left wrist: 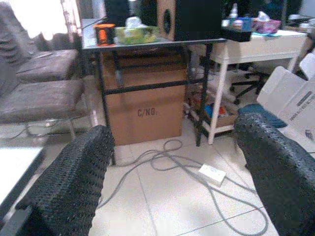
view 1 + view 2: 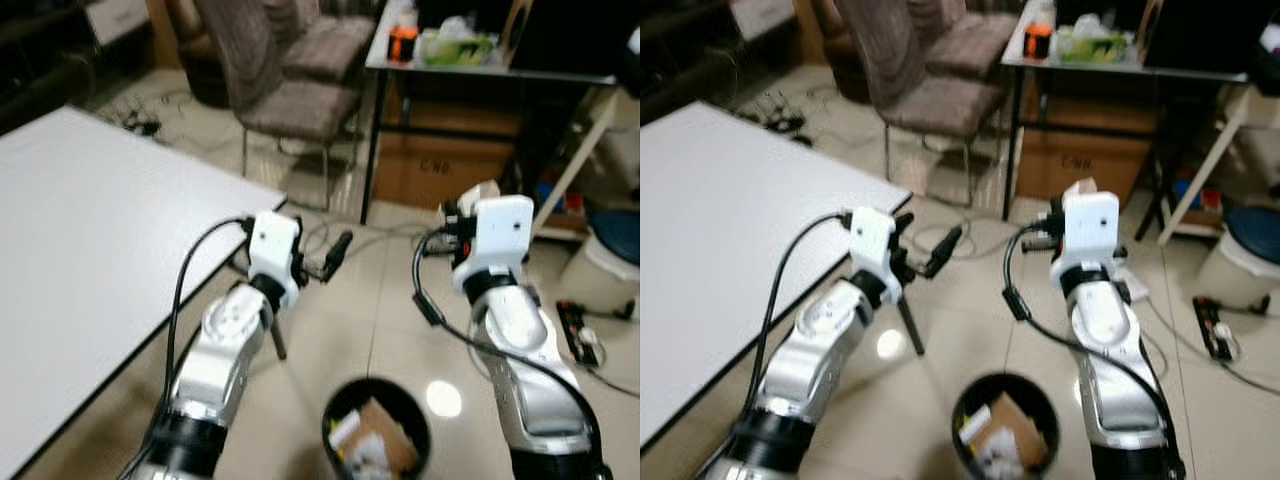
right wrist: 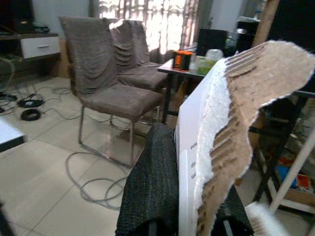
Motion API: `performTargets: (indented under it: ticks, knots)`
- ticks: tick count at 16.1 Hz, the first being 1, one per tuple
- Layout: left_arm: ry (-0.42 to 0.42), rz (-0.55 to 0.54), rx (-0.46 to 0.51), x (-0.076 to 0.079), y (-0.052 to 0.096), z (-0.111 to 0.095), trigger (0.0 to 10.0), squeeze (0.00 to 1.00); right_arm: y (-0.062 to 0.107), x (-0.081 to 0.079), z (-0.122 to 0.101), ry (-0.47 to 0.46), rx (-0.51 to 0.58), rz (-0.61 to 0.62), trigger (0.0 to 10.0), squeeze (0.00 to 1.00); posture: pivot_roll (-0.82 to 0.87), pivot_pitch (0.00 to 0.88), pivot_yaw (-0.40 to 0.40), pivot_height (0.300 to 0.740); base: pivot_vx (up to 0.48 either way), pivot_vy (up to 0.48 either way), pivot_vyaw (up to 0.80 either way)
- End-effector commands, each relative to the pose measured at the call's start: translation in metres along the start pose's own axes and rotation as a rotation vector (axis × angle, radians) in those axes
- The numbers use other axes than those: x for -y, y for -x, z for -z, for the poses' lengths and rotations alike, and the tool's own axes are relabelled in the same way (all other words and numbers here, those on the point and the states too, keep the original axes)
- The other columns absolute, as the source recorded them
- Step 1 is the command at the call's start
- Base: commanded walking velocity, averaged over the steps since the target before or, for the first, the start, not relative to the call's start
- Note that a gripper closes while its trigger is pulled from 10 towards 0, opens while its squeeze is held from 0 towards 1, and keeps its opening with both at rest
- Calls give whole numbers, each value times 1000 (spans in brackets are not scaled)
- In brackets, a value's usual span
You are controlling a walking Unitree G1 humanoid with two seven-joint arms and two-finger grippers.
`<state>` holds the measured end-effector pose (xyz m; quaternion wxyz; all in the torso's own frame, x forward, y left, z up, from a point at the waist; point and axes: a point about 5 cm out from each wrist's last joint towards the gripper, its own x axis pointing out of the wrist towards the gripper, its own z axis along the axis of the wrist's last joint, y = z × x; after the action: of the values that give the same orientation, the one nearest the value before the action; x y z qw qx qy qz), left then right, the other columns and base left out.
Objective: Picking trash to rubbish bin
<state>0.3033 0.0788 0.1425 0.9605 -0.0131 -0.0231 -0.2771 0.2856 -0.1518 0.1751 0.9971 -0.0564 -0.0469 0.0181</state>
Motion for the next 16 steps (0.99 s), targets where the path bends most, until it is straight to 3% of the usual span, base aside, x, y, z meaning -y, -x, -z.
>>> performTargets:
  ticks: [1, 2, 5, 13, 16]
  knots:
    - [-2, 40, 16, 11, -2, -4, 10000, 0, 1, 7, 1, 14, 2, 26, 10000, 0, -81, 75, 33, 740, 0, 0, 0]
    - [2, 11, -31, 11, -3, 0, 10000, 0, 2, 7, 3, 12, -7, 28, 10000, 0, -82, 77, 34, 740, -277, 0, 0]
    - [46, 40, 8, 9, -1, -2, 10000, 0, 2, 7, 4, 10, -10, 31, 10000, 0, -79, 82, 34, 740, -480, 0, 0]
    - [48, 90, 1, 13, 1, -1, 10000, 0, 4, 8, 5, 14, -14, 35, 10000, 0, -88, 87, 37, 740, 0, 0, 0]
    - [38, 109, 14, 14, 3, -2, 10000, 0, 4, 8, 6, 13, -16, 38, 10000, 0, -88, 89, 41, 740, 339, 0, 0]
